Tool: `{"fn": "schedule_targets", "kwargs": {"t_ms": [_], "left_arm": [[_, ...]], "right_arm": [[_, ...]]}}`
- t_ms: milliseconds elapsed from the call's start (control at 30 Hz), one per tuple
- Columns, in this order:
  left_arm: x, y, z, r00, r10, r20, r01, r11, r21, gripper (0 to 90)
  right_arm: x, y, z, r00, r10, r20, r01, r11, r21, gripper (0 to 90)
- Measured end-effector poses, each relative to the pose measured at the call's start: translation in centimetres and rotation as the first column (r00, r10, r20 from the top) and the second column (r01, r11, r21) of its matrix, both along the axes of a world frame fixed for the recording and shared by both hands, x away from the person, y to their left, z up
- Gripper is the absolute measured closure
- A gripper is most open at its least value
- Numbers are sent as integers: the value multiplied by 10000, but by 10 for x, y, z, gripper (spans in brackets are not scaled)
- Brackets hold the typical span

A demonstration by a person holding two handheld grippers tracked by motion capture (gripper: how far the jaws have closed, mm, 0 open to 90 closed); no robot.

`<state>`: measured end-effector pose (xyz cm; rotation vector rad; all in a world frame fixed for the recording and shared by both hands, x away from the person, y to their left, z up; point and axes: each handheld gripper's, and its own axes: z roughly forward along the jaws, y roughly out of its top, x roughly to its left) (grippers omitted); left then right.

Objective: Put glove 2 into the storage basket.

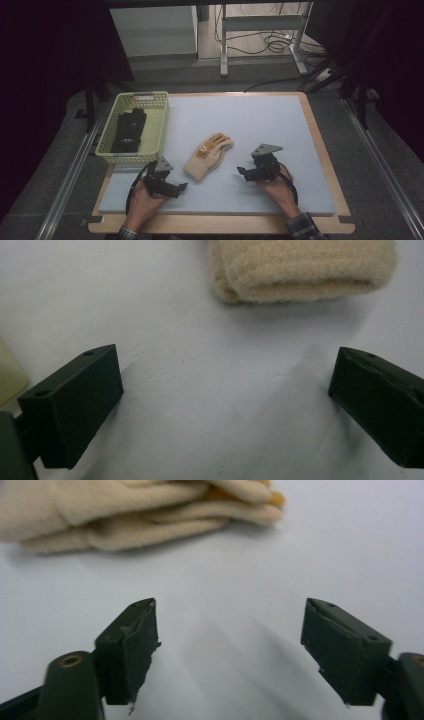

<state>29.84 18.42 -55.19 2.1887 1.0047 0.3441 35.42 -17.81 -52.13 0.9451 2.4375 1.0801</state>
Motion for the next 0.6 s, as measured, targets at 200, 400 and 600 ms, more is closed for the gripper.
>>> {"fn": "schedule_targets", "kwargs": {"t_ms": [200,400,600], "left_arm": [[0,0,0,10000,1,-2,-1,10000,-9,8],[0,0,0,10000,-3,-4,3,10000,-15,8],[0,0,0,10000,-6,-6,6,10000,-13,9]], "right_arm": [[-1,-17,-5,9994,-336,-130,332,9991,-250,123],[-1,-29,-12,9983,-542,-222,533,9978,-404,68],[-2,-28,-13,9981,-595,-190,581,9960,-677,59]]}}
